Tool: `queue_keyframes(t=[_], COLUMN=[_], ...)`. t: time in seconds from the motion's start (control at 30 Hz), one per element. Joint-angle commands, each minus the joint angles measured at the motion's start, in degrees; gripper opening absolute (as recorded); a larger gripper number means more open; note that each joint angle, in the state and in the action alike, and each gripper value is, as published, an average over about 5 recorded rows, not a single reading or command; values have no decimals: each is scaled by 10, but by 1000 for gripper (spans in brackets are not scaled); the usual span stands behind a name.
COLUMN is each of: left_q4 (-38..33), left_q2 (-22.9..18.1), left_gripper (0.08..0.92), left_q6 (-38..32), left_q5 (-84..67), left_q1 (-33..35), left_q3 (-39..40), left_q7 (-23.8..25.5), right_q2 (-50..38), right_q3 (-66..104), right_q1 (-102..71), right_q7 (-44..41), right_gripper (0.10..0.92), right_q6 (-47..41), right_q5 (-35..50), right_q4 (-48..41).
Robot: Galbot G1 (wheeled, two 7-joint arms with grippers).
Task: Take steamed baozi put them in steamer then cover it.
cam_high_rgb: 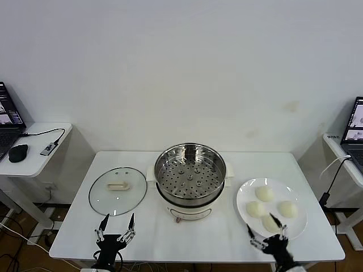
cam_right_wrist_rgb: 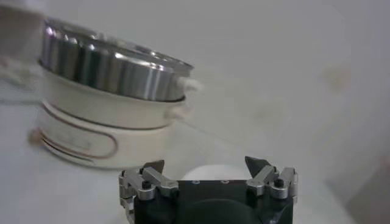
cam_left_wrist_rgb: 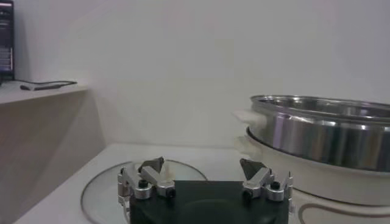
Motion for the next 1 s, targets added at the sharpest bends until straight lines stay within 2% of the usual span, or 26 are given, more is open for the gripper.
queue_keyframes(t=[0.03, 0.27, 0.53, 0.77, 1.0], left_q4=[-5, -5, -6, -5, -4], left_q2=[5, 4, 4, 2, 2], left_gripper=[823, 823, 823, 823, 823], left_q6=[33, 34, 34, 33, 33], left_q5=[14, 26, 32, 36, 37], left_q1=[-4, -10, -6, 0, 2], left_q3=[2, 4, -4, -10, -15], left_q7=[-19, -16, -22, -28, -30], right_q2=[-150, -289, -380, -386, -346], right_q3=[65, -2, -306, -646, -800], right_q1=[72, 182, 454, 746, 864], right_q7=[-119, -264, -394, -449, -448], right_gripper=[823, 823, 823, 823, 823], right_q6=[-85, -94, -99, -88, -83], right_q5=[-126, -129, -48, 16, 29], right_q4=[-3, -59, -168, -236, -299])
